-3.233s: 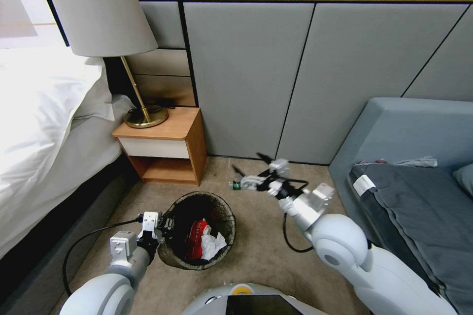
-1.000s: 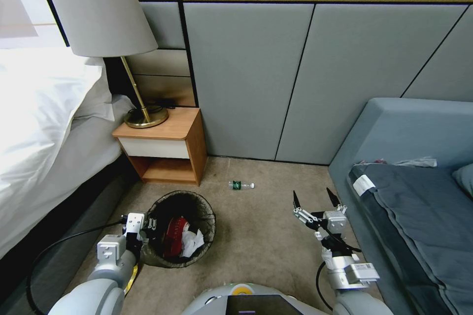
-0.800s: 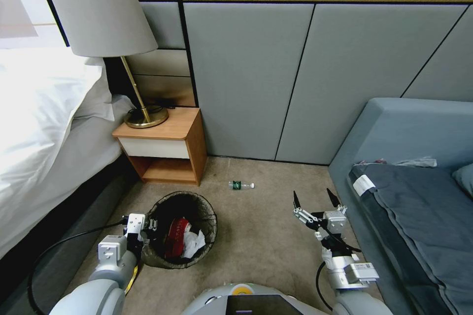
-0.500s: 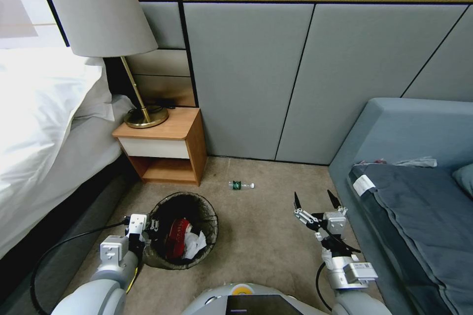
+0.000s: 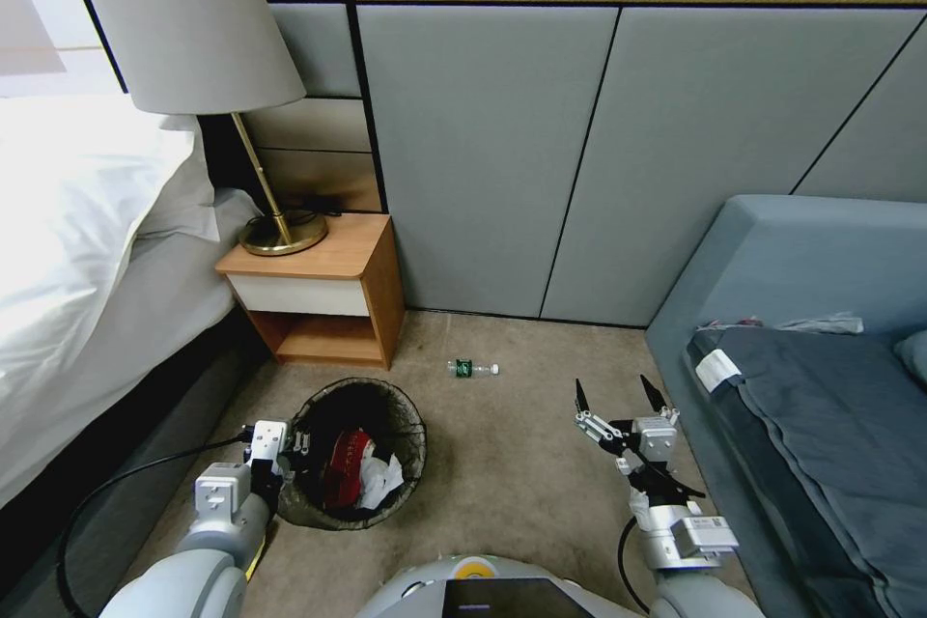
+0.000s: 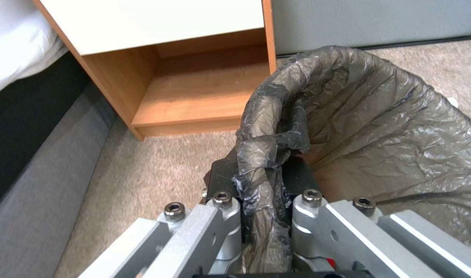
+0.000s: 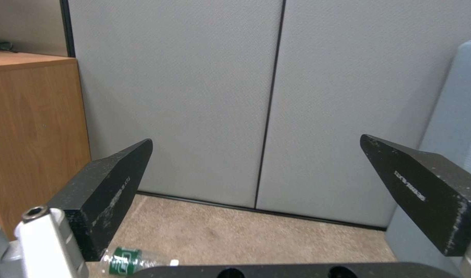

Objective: Pick up the trash bin, then pick up the garbage from the floor and place it into the trash bin.

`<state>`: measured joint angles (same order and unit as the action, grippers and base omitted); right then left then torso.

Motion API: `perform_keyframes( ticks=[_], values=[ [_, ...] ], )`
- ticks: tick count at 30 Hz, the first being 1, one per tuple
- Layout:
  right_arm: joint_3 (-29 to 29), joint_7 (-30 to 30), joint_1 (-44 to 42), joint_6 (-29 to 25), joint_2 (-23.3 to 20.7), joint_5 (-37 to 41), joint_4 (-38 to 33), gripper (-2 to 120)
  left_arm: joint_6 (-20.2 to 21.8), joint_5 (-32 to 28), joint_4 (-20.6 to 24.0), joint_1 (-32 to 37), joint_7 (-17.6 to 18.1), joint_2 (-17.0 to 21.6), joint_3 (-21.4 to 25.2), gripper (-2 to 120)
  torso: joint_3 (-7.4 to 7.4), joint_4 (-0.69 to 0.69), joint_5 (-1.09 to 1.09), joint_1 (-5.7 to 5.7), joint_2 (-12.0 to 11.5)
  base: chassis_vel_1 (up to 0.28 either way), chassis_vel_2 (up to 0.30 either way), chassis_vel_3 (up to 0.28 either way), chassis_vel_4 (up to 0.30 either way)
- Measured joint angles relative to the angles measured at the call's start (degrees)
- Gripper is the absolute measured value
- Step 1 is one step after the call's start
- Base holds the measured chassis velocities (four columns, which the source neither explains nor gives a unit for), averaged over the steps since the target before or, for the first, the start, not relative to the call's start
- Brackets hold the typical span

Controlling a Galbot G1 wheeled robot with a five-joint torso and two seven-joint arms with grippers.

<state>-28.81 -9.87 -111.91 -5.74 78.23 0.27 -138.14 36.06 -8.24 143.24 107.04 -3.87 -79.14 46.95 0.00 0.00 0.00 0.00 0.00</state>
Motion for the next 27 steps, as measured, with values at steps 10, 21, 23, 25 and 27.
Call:
perform_keyframes(
  ticks=[10,21,23,25,27],
  values=[
    [0.2,0.0,0.1,0.0,0.1,-0.2,0.2,100,0.0,-0.9,0.0,-0.1,0.0,-0.2,0.5,6,0.0,0.0,0.0,0.0,0.0,-0.037,0.039,0.038,-0.033],
    [0.3,0.0,0.1,0.0,0.1,-0.4,0.6,100,0.1,-1.1,0.0,-0.3,0.0,-0.1,0.6,6,0.0,-0.01,0.0,0.0,0.0,-0.075,0.068,0.07,-0.063],
    [0.3,0.0,0.2,0.0,0.1,-0.4,0.7,100,0.1,-1.1,0.0,-0.3,0.0,-0.1,0.6,6,0.0,0.0,0.0,0.0,0.0,-0.076,0.076,0.076,-0.079],
    [0.3,0.0,0.2,0.0,0.1,-0.4,0.7,100,0.1,-1.2,0.0,-0.3,0.0,0.0,0.6,6,0.0,0.0,0.0,0.0,0.0,-0.071,0.081,0.075,-0.083],
    [0.3,0.0,0.2,0.0,0.1,-0.4,0.8,100,0.1,-1.2,0.0,-0.3,0.0,0.0,0.6,6,0.0,0.0,0.0,0.0,0.0,-0.06,0.067,0.078,-0.076]
  ],
)
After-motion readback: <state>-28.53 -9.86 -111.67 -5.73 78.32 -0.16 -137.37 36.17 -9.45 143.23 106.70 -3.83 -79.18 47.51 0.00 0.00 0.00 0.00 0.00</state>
